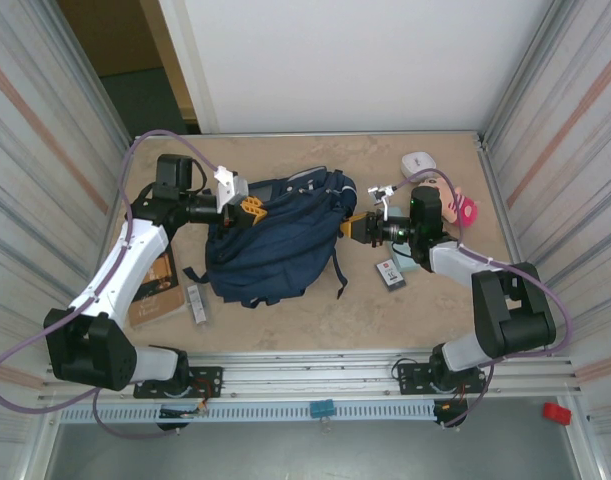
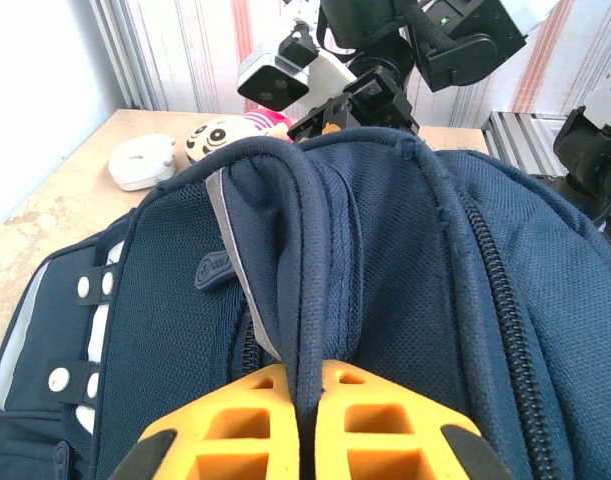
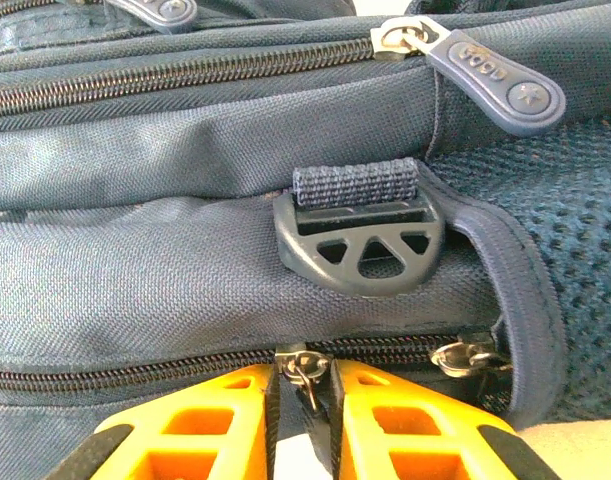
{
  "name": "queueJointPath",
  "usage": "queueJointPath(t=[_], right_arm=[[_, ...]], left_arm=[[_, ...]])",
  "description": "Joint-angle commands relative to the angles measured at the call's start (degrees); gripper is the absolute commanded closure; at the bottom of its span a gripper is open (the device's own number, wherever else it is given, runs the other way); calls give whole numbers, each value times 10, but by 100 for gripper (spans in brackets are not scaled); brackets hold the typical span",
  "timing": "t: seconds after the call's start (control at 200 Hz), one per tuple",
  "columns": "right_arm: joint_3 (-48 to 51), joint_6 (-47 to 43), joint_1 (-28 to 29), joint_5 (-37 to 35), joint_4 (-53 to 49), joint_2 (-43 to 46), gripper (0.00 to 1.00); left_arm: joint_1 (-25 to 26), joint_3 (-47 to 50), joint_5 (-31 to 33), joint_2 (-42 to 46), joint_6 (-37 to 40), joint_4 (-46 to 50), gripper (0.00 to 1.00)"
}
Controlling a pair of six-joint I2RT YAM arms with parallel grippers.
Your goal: Pack books, pencil case, and school supplies into a backpack
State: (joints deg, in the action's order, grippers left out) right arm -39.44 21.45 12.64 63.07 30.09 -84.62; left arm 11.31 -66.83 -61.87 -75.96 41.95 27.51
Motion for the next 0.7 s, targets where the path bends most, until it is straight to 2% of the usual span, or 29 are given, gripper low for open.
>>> queueJointPath(t=[0.0, 0.08, 0.256, 0.411, 0.556, 0.697], right_arm=[[-13, -6, -5, 18, -6, 22, 90], [-11, -5, -4, 12, -9, 31, 100], [1, 5, 1, 4, -14, 61, 100], [-13, -52, 13, -27, -93, 79, 100], [-29, -44, 13, -17, -89, 45, 100], [-29, -36, 17, -10, -65, 28, 93]], left_arm=[[-2, -13, -26, 19, -3, -53, 100], [-3, -2, -15, 25, -15, -75, 100], [3, 21, 47, 38, -48, -120, 100], [3, 35, 20, 52, -56, -135, 100], [2, 31, -8, 55, -60, -139, 100], [-1, 29, -29, 51, -76, -153, 100]])
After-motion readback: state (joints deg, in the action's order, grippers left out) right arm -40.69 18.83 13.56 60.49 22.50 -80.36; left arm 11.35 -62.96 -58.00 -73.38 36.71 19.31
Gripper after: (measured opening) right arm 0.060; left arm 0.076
